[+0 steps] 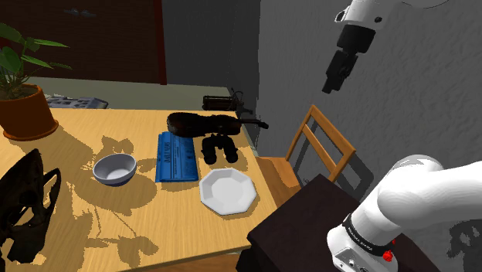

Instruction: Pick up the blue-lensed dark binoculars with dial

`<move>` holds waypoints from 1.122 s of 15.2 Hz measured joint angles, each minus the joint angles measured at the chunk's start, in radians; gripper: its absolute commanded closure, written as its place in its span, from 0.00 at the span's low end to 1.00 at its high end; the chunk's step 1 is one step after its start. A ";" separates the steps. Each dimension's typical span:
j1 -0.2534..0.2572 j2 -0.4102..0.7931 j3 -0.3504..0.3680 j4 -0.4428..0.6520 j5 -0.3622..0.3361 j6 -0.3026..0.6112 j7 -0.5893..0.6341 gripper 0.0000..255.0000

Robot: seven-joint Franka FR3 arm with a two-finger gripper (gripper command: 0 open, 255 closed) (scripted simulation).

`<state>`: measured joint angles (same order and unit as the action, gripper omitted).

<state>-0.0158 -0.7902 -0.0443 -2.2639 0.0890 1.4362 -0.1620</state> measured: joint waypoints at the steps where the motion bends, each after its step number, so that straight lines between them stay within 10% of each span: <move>1: 0.000 0.000 0.000 0.000 0.000 0.000 0.000 0.00; 17: 0.002 0.321 0.184 -0.148 0.061 0.502 0.226 0.00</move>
<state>-0.0135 -0.4697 0.1397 -2.4118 0.1503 1.9379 0.0636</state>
